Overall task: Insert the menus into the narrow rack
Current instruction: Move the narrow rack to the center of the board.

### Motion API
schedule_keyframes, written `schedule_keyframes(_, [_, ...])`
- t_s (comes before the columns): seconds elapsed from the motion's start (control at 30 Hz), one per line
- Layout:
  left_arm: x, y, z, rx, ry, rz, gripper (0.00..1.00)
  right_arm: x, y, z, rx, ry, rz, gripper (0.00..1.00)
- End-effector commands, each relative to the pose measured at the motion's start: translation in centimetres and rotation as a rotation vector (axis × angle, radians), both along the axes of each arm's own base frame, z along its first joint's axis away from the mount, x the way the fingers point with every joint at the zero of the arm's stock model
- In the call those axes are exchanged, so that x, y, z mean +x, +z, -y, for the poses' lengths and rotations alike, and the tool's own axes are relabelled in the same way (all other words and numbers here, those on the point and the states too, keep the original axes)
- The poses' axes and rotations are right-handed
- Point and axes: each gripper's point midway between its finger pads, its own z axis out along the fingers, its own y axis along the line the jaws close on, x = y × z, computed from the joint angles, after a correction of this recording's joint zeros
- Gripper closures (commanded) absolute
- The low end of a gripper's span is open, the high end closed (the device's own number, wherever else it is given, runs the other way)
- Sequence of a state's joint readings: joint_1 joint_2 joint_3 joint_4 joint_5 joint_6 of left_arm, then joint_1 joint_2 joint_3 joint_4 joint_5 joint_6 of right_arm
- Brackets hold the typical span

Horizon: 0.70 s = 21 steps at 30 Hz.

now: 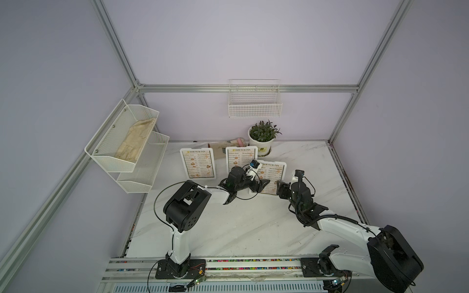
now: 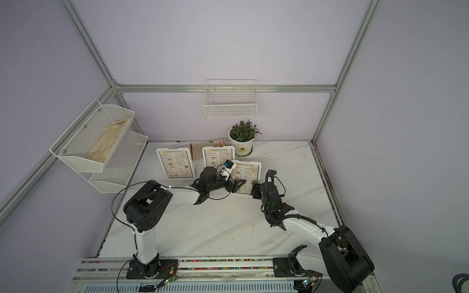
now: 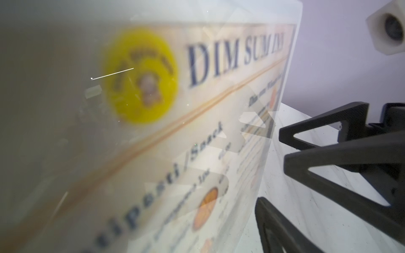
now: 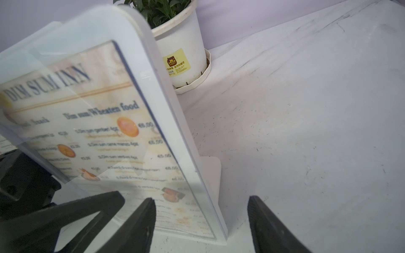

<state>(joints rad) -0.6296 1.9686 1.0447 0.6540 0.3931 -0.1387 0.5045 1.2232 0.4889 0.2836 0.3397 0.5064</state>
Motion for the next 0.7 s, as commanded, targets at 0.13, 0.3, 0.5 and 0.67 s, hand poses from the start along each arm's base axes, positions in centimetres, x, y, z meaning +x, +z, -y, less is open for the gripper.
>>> schedule_keyframes(0.13, [1.4,1.0,3.5,-0.019,-0.042,-0.003,0.16,1.1,-0.5,2.0,0.038,-0.055,-0.023,0.31])
schedule_keyframes(0.3, [1.3,0.8,4.0,0.004,-0.018,0.003,0.16,0.8,-0.3,2.4,0.040,-0.061,-0.014,0.32])
schedule_keyframes(0.5, [0.5,0.7,3.9,0.013,-0.012,0.000,0.14,-0.3,0.5,2.8,0.058,-0.060,0.008,0.32])
schedule_keyframes(0.67, [1.0,0.8,4.5,0.011,-0.009,0.007,0.13,-0.9,0.5,2.8,0.076,-0.052,0.002,0.33])
